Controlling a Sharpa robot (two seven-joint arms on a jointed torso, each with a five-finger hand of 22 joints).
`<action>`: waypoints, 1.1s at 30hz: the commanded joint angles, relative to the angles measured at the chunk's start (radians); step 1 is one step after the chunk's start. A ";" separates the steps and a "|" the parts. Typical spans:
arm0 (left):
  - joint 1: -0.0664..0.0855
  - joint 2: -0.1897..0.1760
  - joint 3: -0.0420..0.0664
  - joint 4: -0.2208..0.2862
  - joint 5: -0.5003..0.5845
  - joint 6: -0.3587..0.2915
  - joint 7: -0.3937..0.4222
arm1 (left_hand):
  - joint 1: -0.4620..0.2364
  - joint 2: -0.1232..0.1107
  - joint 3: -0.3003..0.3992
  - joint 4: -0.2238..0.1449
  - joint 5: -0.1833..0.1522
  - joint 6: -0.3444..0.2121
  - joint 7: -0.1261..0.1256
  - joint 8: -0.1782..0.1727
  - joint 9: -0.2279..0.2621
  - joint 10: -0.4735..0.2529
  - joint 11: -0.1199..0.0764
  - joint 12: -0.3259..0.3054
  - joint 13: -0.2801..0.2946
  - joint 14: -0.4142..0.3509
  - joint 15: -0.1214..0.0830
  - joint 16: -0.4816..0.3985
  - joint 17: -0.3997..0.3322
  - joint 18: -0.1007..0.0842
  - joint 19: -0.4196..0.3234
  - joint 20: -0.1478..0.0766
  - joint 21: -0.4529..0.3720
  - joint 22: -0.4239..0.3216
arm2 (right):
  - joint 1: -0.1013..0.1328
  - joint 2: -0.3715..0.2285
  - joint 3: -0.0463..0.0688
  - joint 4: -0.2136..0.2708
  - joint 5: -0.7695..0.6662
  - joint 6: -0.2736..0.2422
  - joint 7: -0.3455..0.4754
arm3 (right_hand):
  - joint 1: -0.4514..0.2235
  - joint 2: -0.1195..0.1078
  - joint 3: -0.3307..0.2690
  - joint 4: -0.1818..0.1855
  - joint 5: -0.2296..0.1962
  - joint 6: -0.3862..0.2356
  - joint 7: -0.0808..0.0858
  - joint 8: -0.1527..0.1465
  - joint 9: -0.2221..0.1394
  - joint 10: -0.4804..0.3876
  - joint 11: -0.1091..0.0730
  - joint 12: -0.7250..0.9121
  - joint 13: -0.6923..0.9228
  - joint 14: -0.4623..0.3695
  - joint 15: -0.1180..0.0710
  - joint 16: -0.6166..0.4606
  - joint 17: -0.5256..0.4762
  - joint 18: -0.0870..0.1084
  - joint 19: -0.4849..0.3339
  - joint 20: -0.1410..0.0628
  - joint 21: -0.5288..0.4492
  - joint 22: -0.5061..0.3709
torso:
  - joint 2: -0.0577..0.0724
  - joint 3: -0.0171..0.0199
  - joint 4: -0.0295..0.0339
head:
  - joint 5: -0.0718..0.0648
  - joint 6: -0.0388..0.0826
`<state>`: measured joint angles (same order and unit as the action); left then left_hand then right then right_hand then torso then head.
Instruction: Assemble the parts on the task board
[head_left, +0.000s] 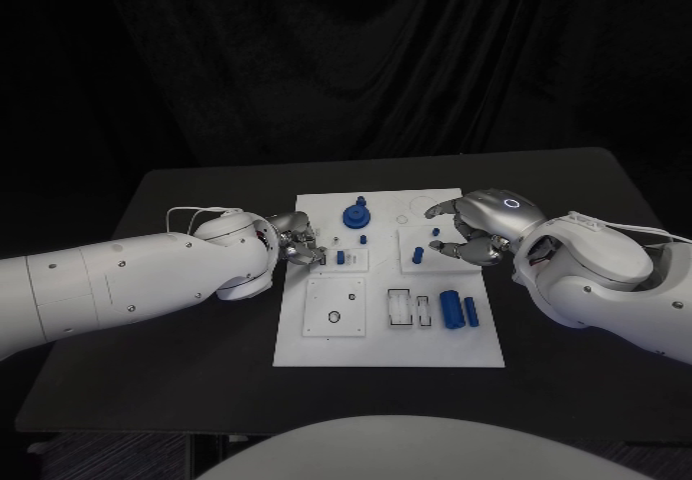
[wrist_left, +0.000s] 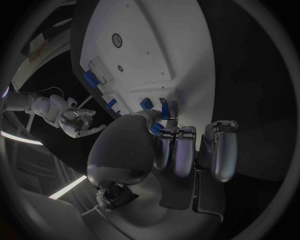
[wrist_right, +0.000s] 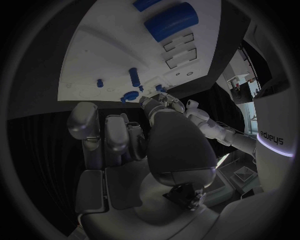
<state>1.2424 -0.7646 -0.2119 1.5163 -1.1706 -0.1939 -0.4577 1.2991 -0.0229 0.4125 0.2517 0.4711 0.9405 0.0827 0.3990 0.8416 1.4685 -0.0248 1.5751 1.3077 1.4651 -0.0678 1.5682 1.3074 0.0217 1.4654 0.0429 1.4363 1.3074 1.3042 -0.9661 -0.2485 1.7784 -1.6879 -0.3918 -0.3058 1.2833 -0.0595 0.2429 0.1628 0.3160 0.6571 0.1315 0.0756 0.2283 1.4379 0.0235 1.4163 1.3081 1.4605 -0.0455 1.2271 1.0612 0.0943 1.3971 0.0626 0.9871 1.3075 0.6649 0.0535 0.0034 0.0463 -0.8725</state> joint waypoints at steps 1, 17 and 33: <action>-0.005 0.003 0.000 -0.002 -0.003 -0.015 0.026 | -0.013 0.004 0.042 -0.036 -0.007 0.035 -0.041 0.000 -0.001 0.102 -0.006 -0.004 0.263 0.106 -0.009 0.003 0.263 0.016 0.015 -0.006 -0.004 0.212 | -0.001 0.001 0.001 -0.001 -0.003 0.010 -0.015 | 0.005 0.004 0.002 0.006 0.005 0.007 -0.001 0.006 0.000 -0.005 0.000 -0.004 0.095 -0.005 -0.001 -0.005 -0.001 0.016 -0.009 0.000 -0.003 0.094 | 0.000 -0.0002 0.0002 | 0.000 0.000; -0.013 0.003 0.000 -0.003 -0.003 -0.002 0.024 | -0.051 0.004 0.029 -0.021 -0.045 0.040 -0.044 -0.001 0.007 0.102 -0.008 -0.004 0.263 0.106 -0.010 0.003 0.263 0.016 0.015 -0.007 -0.006 0.212 | -0.002 0.000 0.001 -0.002 -0.002 0.017 -0.017 | 0.005 0.005 0.002 0.007 0.005 0.009 -0.001 0.006 0.000 -0.006 0.000 -0.004 0.094 -0.005 -0.001 -0.006 -0.001 0.016 -0.010 0.000 -0.005 0.093 | -0.002 0.0018 -0.0024 | 0.000 0.000; -0.015 0.000 0.000 -0.002 -0.003 0.011 0.023 | -0.138 -0.008 -0.019 0.033 -0.126 0.047 -0.047 -0.017 0.010 0.102 -0.009 -0.004 0.263 0.106 -0.011 0.003 0.263 0.017 0.015 -0.008 -0.013 0.212 | -0.002 -0.002 0.001 -0.002 0.017 0.026 -0.020 | 0.002 0.007 0.003 0.012 0.006 0.013 -0.001 0.005 -0.003 -0.009 0.000 -0.009 0.089 -0.006 -0.001 -0.010 -0.006 0.018 -0.012 -0.001 -0.015 0.090 | -0.001 0.0018 -0.0014 | 0.001 0.000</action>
<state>1.2314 -0.7654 -0.2114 1.5125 -1.1761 -0.1988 -0.4448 1.1696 -0.0309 0.3931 0.2763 0.3522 0.9897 0.0319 0.3870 0.8507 1.4649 -0.0282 1.5751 1.3077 1.4688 -0.0714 1.5682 1.3074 0.0217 1.4654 0.0430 1.4269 1.3074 1.3038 -0.9684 -0.2484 1.7758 -1.6763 -0.3737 -0.3093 1.2833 -0.0595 0.2456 0.1711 0.3159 0.6643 0.1315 0.0756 0.2261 1.4380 0.0234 1.4125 1.3076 1.4606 -0.0454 1.2229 1.0569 0.0941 1.3901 0.0626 0.9781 1.3074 0.6634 0.0552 0.0012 0.0476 -0.8725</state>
